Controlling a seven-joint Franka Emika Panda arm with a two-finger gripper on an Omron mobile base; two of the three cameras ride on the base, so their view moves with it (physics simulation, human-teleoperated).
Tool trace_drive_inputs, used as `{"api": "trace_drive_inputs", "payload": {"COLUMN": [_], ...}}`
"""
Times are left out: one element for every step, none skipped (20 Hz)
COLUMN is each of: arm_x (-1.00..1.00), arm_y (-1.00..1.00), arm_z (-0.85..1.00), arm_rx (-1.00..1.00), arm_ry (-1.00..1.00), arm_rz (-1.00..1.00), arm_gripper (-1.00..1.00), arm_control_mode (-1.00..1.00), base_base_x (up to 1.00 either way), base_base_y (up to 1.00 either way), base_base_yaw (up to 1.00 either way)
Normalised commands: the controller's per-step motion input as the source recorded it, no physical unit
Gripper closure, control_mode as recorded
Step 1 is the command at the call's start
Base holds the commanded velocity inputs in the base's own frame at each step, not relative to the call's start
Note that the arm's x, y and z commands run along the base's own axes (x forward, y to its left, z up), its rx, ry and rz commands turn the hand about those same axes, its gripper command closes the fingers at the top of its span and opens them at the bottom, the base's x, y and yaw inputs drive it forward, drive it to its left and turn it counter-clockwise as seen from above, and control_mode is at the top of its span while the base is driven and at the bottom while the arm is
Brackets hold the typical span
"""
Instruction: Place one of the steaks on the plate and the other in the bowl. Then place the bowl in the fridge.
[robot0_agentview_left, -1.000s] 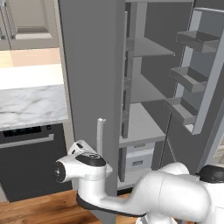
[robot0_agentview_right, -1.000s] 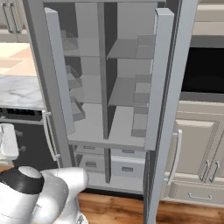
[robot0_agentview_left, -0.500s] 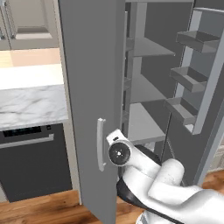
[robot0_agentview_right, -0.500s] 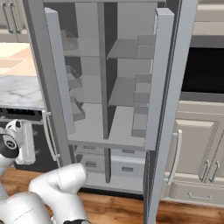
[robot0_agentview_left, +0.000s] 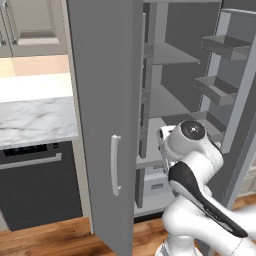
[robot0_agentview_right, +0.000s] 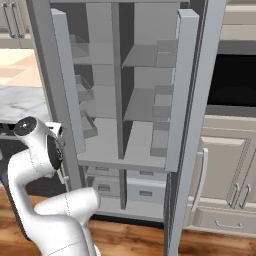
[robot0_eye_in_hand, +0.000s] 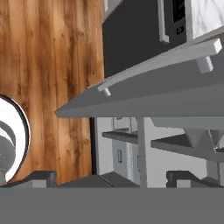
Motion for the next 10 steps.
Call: {"api": "trace_drive_inputs", "payload": {"arm_x": [0.18, 0.13, 0.00, 0.00, 0.00, 0.00, 0.24, 0.33, 0.39, 0.44], "arm_y": [-0.42, -0.44, -0.46, -0.44, -0.42, -0.46, -0.09, -0.16, -0.18, -0.16], "arm_z": [0.00, 0.00, 0.00, -0.11, -0.14, 0.00, -0.17, -0.45, -0.59, -0.65], "arm_rx": [0.47, 0.43, 0.32, 0.16, 0.16, 0.08, 0.00, 0.00, 0.01, 0.00], "arm_ry": [-0.07, -0.04, 0.00, 0.00, 0.00, 0.00, -0.08, -0.33, -0.36, -0.35], "arm_rz": [0.11, 0.10, 0.09, 0.17, 0.16, 0.13, 0.09, 0.11, 0.13, 0.17], "arm_gripper": [-1.00, -1.00, -1.00, -1.00, -1.00, -1.00, -1.00, -1.00, -1.00, -1.00], "arm_control_mode": [-1.00, -1.00, -1.00, -1.00, -1.00, -1.00, -1.00, -1.00, -1.00, -1.00], "base_base_x": [0.00, 0.00, 0.00, 0.00, 0.00, 0.00, 0.00, 0.00, 0.00, 0.00], "base_base_y": [0.00, 0.00, 0.00, 0.00, 0.00, 0.00, 0.00, 0.00, 0.00, 0.00], "base_base_yaw": [0.00, 0.00, 0.00, 0.00, 0.00, 0.00, 0.00, 0.00, 0.00, 0.00]}}
